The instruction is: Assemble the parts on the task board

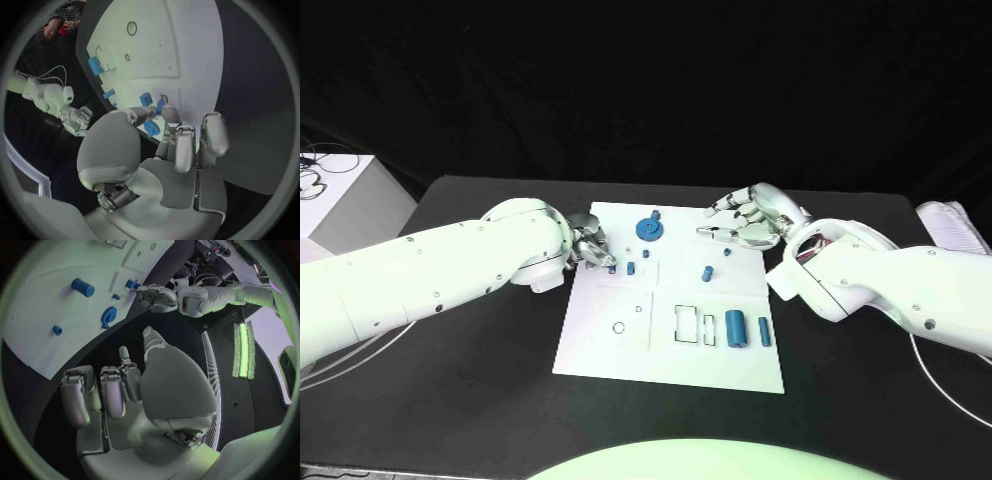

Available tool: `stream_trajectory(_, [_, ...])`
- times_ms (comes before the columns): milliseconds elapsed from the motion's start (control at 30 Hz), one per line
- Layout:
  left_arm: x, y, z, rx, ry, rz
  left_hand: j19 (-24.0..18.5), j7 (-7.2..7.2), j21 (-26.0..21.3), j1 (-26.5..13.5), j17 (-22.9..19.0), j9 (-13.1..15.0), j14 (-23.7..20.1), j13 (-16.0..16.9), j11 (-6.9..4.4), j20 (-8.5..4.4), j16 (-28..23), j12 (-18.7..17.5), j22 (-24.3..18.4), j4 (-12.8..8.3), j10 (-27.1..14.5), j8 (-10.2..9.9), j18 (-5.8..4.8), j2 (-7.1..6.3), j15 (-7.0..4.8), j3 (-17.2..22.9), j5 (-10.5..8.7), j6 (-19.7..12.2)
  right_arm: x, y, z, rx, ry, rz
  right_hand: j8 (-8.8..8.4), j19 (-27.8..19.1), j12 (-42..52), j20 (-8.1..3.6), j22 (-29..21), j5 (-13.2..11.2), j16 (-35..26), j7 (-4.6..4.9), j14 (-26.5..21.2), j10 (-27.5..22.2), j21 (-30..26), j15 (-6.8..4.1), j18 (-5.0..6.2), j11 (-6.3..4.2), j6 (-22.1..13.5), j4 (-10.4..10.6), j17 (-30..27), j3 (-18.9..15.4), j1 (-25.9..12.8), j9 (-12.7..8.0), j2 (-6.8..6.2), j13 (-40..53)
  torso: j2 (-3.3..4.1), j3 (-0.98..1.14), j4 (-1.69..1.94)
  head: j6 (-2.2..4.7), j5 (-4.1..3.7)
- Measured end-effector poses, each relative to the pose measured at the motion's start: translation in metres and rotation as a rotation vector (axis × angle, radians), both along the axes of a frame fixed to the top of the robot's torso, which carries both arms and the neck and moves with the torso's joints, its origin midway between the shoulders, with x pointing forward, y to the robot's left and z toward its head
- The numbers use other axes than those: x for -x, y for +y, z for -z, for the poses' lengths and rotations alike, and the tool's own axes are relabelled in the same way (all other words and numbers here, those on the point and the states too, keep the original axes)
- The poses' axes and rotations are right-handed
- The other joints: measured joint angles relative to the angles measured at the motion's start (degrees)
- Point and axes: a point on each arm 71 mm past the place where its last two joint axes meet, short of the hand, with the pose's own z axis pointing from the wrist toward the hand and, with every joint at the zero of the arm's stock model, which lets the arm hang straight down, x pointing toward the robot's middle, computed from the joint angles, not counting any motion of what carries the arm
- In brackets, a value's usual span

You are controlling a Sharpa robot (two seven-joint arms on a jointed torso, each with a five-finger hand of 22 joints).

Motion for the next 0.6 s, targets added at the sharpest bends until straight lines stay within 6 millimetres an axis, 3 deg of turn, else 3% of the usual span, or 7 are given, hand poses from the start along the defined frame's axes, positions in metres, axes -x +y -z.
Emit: stream_trajectory(600, [0.0029,0.0006,0.0011,-0.034,-0.008,0.019,0.0,-0.01,0.0,-0.1,0.0,0.0,0.0,-0.1,0.09,0.0,0.0,0.0,0.1,0.0,0.1,0.0,0.0,-0.06,0.01,0.0,-0.02,0.0,0.0001,-0.0003,0.0002,0.001,0.001,0.0,0.0,0.0,0.0,0.0,0.0,0.0,0.0,0.0,0.0,0.0,0.0,0.0,0.0,0.0,0.0,0.0,0.0,0.0,0.0,0.0,0.0,0.0,-0.04,-0.02,0.01,-0.24,0.13])
